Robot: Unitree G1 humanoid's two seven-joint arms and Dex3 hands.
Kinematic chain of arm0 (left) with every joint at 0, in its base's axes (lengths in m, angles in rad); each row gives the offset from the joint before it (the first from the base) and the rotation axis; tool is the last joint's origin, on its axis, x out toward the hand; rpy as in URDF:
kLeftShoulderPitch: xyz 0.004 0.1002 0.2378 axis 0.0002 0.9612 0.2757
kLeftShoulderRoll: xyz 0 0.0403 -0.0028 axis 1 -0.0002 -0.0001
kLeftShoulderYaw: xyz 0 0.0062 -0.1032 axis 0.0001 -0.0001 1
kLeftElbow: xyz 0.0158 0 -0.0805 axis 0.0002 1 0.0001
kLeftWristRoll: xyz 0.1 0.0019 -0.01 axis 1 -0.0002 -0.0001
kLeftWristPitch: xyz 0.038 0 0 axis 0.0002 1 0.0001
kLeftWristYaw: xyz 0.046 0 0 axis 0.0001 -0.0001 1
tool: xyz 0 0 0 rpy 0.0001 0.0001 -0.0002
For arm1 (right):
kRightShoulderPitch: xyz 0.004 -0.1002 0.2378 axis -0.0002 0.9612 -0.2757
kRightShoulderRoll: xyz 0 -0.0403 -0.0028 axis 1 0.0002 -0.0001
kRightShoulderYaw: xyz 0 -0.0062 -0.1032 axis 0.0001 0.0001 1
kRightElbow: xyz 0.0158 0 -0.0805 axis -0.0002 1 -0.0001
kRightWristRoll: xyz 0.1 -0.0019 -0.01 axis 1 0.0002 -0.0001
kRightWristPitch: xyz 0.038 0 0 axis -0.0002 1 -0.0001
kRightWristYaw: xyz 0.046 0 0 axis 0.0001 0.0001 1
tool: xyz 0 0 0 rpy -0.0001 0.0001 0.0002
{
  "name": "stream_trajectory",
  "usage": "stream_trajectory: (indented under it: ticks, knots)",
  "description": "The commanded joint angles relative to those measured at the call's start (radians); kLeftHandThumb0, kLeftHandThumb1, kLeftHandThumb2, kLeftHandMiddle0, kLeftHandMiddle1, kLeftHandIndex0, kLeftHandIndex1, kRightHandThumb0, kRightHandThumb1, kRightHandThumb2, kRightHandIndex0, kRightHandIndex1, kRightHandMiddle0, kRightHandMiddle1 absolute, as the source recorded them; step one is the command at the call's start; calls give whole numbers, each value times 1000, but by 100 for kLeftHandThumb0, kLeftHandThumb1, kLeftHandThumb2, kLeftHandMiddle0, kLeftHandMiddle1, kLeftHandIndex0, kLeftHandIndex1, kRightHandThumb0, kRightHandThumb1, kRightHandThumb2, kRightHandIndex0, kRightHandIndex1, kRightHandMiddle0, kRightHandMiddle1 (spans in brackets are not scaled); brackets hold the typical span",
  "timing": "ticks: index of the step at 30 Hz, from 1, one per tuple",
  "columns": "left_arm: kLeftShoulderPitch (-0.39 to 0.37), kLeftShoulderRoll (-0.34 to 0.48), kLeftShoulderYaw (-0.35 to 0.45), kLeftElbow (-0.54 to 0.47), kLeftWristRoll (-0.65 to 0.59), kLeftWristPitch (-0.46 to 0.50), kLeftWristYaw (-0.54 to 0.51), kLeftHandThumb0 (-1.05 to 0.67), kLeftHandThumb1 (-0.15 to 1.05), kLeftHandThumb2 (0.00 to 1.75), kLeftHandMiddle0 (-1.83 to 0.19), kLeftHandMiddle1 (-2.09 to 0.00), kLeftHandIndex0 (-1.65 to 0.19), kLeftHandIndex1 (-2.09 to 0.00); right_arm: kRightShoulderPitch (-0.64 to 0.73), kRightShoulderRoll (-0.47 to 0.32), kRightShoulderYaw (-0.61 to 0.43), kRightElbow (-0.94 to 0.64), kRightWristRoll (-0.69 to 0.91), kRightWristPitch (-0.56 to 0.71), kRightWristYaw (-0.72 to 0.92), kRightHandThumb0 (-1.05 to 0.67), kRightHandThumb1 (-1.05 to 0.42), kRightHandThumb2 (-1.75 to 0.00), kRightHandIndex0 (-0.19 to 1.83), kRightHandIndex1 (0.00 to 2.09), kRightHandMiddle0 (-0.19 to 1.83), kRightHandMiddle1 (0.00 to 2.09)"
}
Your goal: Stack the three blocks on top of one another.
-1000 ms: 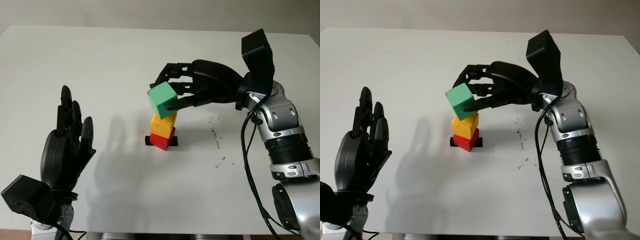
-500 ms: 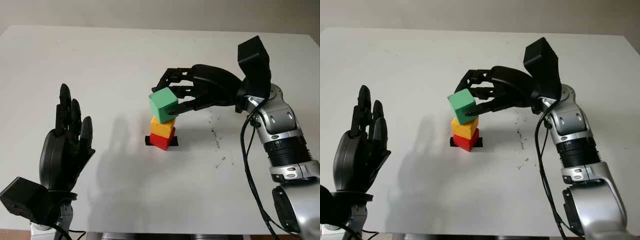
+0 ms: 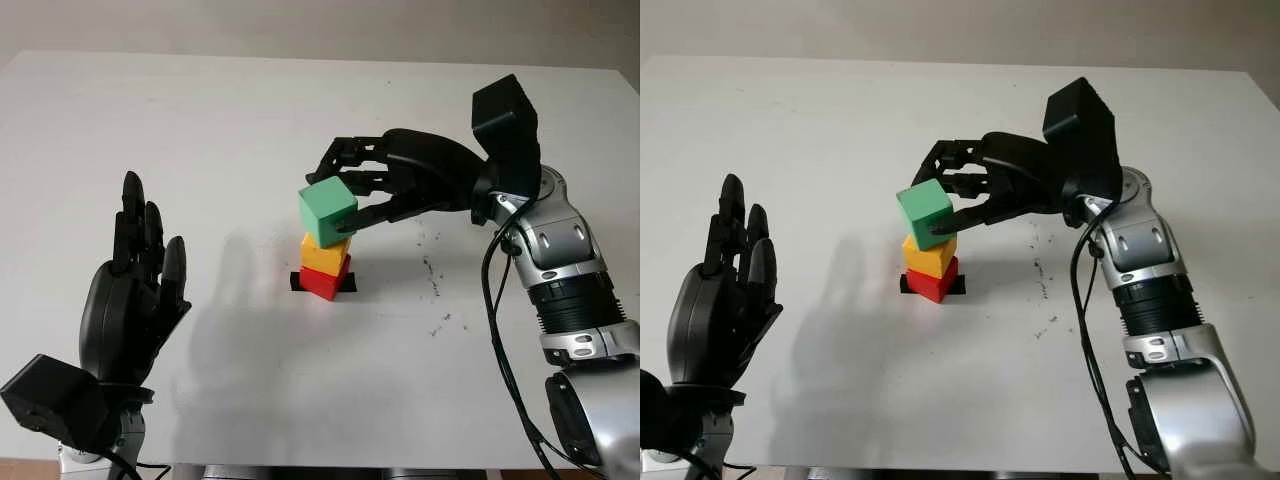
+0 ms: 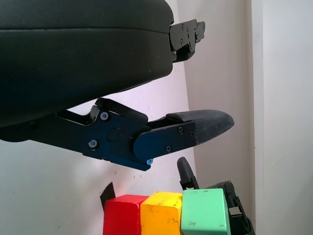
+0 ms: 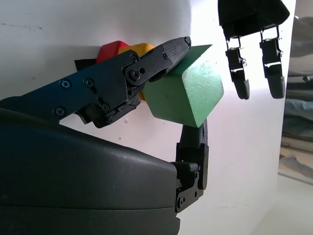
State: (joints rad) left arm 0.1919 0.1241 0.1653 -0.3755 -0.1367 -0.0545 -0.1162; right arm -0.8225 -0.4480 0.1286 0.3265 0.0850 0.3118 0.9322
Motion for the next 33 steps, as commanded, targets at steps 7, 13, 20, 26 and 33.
stream_trajectory:
  ticks: [7,13,20,26,33]
  knots:
    - [6,-6,2,-25,-4,5,10,-62,105,59,19,0,19,0,-8,-52,45,1,-36,-61,67,-67,-83,-5,-15,2,-10,84]
    - [4,-1,4,-14,-13,-6,0,-62,105,59,19,0,19,0,-3,-78,60,-13,-64,-147,101,-85,-85,-5,-19,0,-19,19]
    - [4,-9,5,-15,-13,-9,10,-62,105,59,19,0,19,0,23,-87,53,-78,-81,-140,62,-89,-86,-6,-19,0,-19,0]
    - [6,-12,1,-13,-10,-18,17,-62,105,57,19,0,19,0,70,-69,-15,-135,-35,-155,-31,-92,-87,-6,-19,0,-19,0]
    - [5,-7,1,-12,-12,-15,13,-62,105,58,19,0,19,0,205,-19,-193,-214,83,-189,-222,-91,-104,-30,-19,0,-19,0]
